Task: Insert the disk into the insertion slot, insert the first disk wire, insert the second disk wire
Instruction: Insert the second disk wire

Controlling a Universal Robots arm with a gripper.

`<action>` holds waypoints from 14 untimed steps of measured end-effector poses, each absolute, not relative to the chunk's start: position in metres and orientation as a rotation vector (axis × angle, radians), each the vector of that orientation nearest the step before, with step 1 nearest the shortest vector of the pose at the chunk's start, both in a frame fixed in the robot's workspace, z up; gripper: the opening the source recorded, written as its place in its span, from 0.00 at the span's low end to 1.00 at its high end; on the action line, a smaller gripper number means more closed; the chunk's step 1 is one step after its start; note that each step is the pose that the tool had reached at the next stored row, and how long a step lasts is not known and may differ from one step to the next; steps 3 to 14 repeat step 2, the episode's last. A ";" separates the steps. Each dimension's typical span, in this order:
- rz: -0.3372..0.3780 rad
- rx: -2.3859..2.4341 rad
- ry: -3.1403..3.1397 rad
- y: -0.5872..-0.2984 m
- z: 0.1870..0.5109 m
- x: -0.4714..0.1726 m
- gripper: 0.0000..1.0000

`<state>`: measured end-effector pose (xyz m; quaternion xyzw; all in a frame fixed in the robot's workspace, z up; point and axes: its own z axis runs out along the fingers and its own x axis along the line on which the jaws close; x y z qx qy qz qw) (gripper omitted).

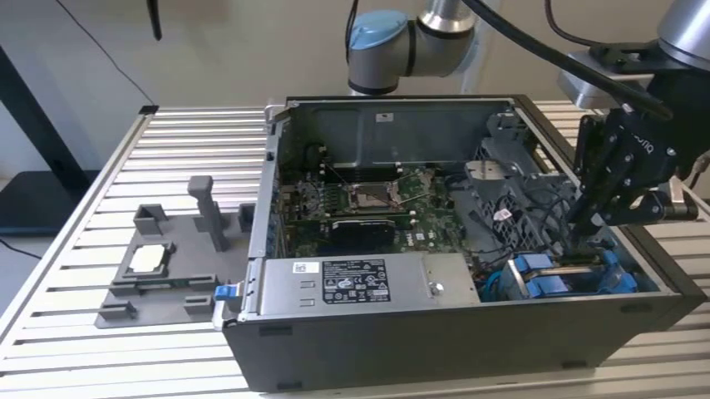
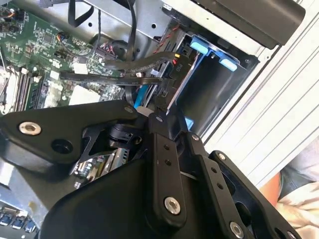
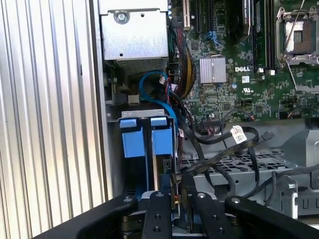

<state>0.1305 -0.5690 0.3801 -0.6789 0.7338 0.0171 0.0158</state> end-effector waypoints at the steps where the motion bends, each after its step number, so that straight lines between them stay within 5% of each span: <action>1: 0.053 -2.112 2.282 -0.569 0.380 0.130 0.24; 14: 0.053 -2.112 2.282 -0.569 0.380 0.130 0.24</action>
